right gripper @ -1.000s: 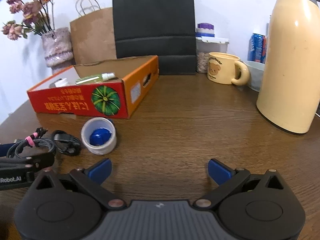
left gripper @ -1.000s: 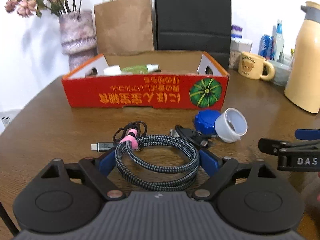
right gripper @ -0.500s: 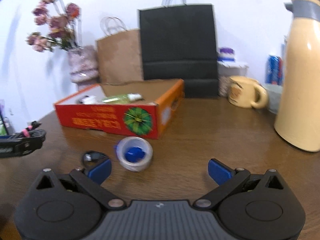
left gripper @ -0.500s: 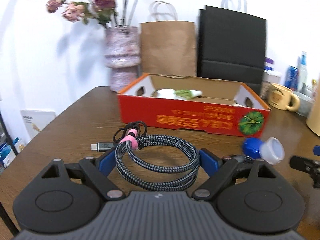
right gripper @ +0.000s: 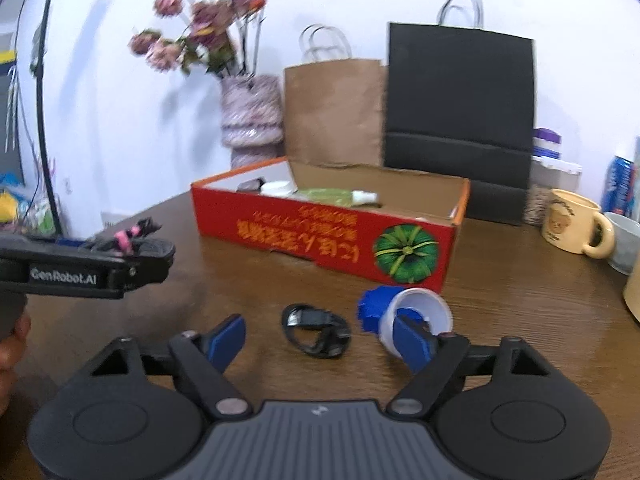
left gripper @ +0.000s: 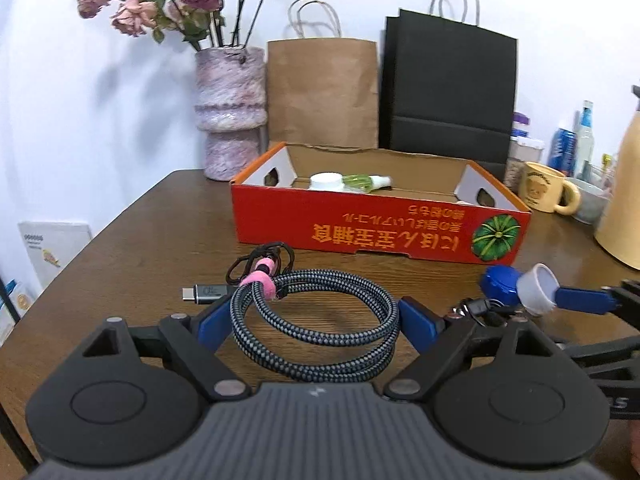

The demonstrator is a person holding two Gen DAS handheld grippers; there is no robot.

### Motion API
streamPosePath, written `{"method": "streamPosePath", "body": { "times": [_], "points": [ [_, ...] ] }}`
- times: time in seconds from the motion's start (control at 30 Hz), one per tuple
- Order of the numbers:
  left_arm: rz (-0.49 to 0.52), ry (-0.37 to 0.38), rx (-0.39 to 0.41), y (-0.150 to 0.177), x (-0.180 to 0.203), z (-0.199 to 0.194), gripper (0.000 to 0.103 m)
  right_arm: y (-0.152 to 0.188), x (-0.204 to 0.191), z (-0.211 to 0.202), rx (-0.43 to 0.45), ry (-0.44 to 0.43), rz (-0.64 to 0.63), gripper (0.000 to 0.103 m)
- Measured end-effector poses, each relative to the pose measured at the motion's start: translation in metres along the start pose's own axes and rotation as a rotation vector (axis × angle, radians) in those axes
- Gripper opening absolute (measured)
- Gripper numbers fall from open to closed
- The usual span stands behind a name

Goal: Organize rigid objects
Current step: 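Grasp the braided grey cable with the left gripper while the right grasps the black cable, then carry both cables into the red box and open both grippers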

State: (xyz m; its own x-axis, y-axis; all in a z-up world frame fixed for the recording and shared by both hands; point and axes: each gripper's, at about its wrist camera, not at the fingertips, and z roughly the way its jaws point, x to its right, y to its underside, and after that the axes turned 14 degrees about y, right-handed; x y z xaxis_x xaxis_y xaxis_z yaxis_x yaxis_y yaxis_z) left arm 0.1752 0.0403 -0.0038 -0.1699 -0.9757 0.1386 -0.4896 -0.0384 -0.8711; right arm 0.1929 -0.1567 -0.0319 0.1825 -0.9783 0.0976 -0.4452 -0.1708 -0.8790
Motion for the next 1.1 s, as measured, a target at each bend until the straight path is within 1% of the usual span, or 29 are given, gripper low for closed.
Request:
{"method": "streamPosePath", "body": {
  "times": [0.07,0.17,0.43,0.5,0.53,0.57,0.6,0.77,1.0,1.1],
  "points": [
    [0.01,0.019,-0.004,0.002,-0.003,-0.001,0.088,-0.001,-0.008,0.004,-0.018,0.009,-0.023,0.078],
    [0.014,0.027,-0.017,0.003,-0.007,0.0,0.088,-0.002,-0.014,0.014,-0.06,0.017,-0.041,0.078],
    [0.016,0.023,-0.014,0.002,-0.009,0.0,0.088,-0.011,-0.023,0.047,-0.157,0.044,-0.025,0.078],
    [0.011,0.022,-0.016,0.002,-0.009,0.0,0.088,-0.014,-0.024,0.055,-0.176,0.045,-0.011,0.075],
    [0.008,0.021,-0.015,0.002,-0.01,0.0,0.088,-0.014,-0.024,0.058,-0.18,0.045,-0.007,0.07],
    [0.005,0.019,-0.014,0.002,-0.01,0.0,0.088,-0.015,-0.025,0.058,-0.174,0.042,-0.003,0.056],
    [0.003,0.017,-0.012,0.001,-0.011,-0.001,0.088,-0.015,-0.025,0.059,-0.167,0.046,-0.005,0.048],
    [0.001,0.01,0.001,0.001,-0.01,-0.003,0.088,-0.015,-0.027,0.054,-0.145,0.045,-0.014,0.044],
    [-0.009,-0.016,0.022,-0.003,-0.008,-0.004,0.088,-0.021,-0.023,0.041,-0.094,0.055,0.009,0.044],
    [-0.003,-0.033,0.044,-0.008,-0.005,-0.006,0.088,-0.027,-0.021,0.034,-0.062,0.049,0.022,0.044]
  ]
}}
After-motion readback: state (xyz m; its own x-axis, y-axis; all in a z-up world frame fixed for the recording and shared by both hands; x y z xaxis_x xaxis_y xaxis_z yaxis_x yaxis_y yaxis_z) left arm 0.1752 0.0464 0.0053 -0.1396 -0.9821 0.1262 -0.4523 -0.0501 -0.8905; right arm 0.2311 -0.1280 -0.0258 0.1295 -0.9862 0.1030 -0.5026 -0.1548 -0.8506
